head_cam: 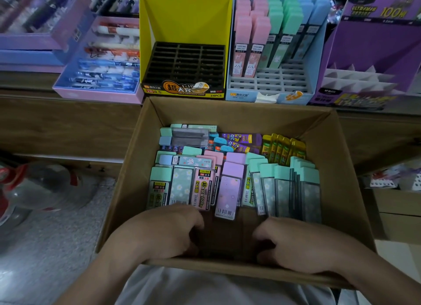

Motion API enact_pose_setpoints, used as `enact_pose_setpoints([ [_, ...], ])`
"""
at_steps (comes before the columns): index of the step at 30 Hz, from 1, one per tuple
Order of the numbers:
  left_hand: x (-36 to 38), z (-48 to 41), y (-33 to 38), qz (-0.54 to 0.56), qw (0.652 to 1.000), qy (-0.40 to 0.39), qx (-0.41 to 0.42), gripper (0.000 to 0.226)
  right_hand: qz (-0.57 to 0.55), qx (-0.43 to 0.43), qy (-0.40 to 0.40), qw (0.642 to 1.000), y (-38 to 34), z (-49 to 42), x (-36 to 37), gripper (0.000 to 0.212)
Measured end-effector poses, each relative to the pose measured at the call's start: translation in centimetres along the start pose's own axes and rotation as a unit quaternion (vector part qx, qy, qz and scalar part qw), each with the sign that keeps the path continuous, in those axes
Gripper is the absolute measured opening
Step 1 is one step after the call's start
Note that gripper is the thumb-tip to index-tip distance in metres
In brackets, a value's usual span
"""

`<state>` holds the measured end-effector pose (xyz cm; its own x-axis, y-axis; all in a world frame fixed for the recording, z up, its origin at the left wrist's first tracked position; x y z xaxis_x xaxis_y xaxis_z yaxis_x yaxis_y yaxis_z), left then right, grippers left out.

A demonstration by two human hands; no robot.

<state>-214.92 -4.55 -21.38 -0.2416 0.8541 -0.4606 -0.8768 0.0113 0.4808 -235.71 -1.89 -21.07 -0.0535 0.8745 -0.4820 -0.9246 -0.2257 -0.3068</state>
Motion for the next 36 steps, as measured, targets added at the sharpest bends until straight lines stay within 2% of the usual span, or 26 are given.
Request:
enact_pose_setpoints([
  [4, 0.0, -0.3, 0.1, -0.015, 1.0, -0.018, 0.0, 0.015, -0.046, -0.018, 0.001, 0.999, 0.1, 0.5, -0.3, 0.011],
  [6, 0.1, -0.2, 0.1, -0.014, 1.0, -0.027, 0.001, 0.009, -0.064, -0.027, 0.004, 0.998, 0.1, 0.8, -0.6, 0.018],
  [10, 0.1, 0.1, -0.2, -0.009, 0.999, -0.033, -0.002, 0.034, -0.092, -0.061, 0.018, 0.994, -0.5, 1.2, -1.1, 0.029],
  [15, 0.0, 0.2, 0.0, -0.014, 0.999, -0.035, 0.022, 0.033, -0.143, -0.103, 0.015, 0.984, -1.9, 1.0, -1.5, 0.043],
  [21, -0.5, 1.0, 0.3, 0.029, 0.998, -0.052, 0.026, 0.035, -0.107, -0.105, 0.037, 0.988, -3.2, 0.0, -1.3, 0.062],
  [26, -0.7, 1.5, 0.7, 0.029, 0.996, -0.058, 0.056, 0.033, -0.122, -0.045, 0.054, 0.99, -2.5, -0.8, -0.6, 0.05],
  [31, -0.6, 1.3, 0.8, 0.05, 0.994, -0.07, 0.07, 0.026, -0.1, -0.065, 0.038, 0.992, -3.1, -1.2, -0.6, 0.049],
  [36, -0.6, 1.3, 1.1, 0.133, 0.985, -0.085, 0.07, 0.032, -0.126, -0.038, 0.048, 0.99, -2.5, -1.6, -0.3, 0.03],
])
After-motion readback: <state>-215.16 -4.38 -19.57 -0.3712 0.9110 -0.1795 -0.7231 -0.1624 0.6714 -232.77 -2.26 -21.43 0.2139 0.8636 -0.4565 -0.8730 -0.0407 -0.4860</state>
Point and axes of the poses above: each hand's wrist, its own z-axis away from the middle knuckle, its own x-axis out of the palm, y = z × x, the point moved 5 cm from there along -z, towards the middle knuckle, and after that the axes turned 12 degrees about z, right-handed, at the moved point
